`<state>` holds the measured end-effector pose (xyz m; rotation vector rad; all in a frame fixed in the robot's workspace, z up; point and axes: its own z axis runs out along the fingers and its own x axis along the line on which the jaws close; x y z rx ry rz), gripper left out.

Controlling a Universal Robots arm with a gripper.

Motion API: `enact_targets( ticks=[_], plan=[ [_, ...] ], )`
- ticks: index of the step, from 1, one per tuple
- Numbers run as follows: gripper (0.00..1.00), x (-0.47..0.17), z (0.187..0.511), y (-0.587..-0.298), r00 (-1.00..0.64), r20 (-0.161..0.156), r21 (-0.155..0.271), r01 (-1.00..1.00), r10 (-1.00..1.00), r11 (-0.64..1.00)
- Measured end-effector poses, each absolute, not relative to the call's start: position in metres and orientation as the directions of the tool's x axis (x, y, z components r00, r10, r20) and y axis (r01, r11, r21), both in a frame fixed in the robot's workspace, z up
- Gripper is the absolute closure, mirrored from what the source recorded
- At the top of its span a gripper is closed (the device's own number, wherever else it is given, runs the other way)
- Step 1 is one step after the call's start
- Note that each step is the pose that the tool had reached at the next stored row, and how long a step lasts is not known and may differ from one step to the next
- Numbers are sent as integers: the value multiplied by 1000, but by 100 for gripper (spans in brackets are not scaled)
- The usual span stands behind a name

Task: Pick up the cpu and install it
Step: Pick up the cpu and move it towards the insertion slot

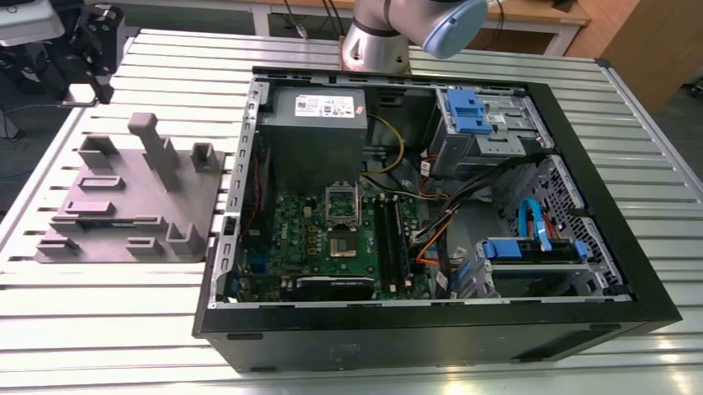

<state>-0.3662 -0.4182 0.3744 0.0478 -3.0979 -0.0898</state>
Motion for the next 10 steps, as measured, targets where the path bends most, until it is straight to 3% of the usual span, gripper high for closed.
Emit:
enact_targets(
  ticks=[10],
  plan=[
    [53, -364, 374, -418, -999, 41, 58, -30, -32, 998]
  ],
)
